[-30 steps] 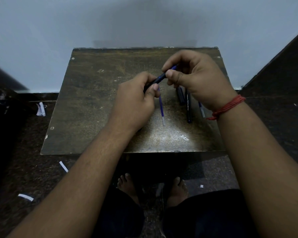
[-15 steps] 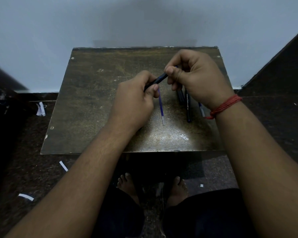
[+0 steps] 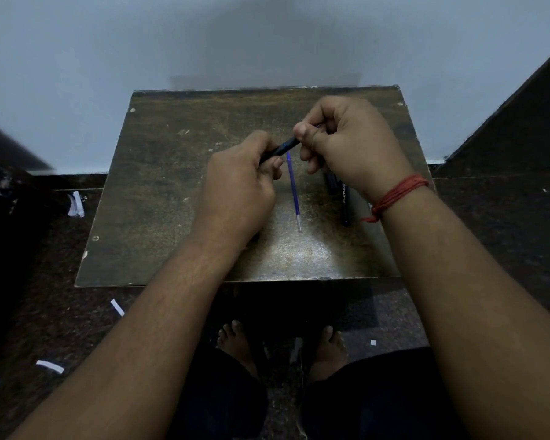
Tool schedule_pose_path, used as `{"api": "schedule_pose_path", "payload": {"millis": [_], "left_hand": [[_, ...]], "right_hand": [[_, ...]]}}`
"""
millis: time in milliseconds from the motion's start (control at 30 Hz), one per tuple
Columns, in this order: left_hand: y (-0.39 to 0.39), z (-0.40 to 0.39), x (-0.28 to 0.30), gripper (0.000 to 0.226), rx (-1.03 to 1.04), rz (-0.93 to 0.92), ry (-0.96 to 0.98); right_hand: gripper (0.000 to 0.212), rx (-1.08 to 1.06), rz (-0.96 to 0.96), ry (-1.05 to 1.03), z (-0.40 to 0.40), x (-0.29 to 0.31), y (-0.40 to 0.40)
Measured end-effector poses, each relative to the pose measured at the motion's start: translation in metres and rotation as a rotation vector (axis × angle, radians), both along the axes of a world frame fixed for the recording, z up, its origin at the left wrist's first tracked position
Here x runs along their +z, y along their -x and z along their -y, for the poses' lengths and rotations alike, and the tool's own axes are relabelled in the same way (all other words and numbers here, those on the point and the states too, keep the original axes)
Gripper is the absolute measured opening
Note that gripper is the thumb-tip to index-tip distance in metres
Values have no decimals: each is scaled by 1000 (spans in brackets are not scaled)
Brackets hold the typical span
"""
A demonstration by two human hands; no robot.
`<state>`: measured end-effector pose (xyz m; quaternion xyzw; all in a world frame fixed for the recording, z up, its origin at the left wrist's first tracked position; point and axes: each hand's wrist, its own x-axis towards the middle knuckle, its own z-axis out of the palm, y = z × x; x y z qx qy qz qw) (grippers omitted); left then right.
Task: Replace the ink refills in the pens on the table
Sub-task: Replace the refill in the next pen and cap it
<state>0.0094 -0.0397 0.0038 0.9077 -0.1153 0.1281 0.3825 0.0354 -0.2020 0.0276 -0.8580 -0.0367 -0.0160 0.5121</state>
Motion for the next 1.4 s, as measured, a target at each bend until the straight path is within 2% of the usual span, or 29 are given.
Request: {"api": "schedule_pose_path", "payload": {"millis": [67,167,267,367,467,633,900,1000,1167,1233,1300,1400], "left_hand": [[-1,1,0,4,11,-17,5],[-1,1,-2,5,32,-56,26],[-2,0,-4,6,54,-81,55],[-2,0,-3,6,64,-91,62],[-2,0,-3,5,73,-98,65],[-1,0,-3,6,78,-116,70],[-2,0,-3,5,82,-113,78],[-2,0,-2,5,84,-115,75],[-1,-1,0,6,88,-124,77],[-1,0,-1,6,86,-129,72],[-1,0,-1,6,86,-134,67],[-2,1,-2,6,82,-140,66]], "right_hand": [[9,6,14,-15,3,2,0],[18,-84,87,79,15,5,-3],[12,-155,102,381,24,4,-2],[17,-86,20,662,20,-2,0],[19,-42,16,829,9,-6,1],[11,-48,15,934,2,-11,1],[10,-29,-38,950,-2,-9,1],[15,-52,-38,798,-3,-7,-1],[16,-265,21,-31,4,4,-6],[12,-342,45,-280,9,2,-9],[11,-379,58,-419,12,-1,-12],[10,-389,86,-497,13,-5,-14]]}}
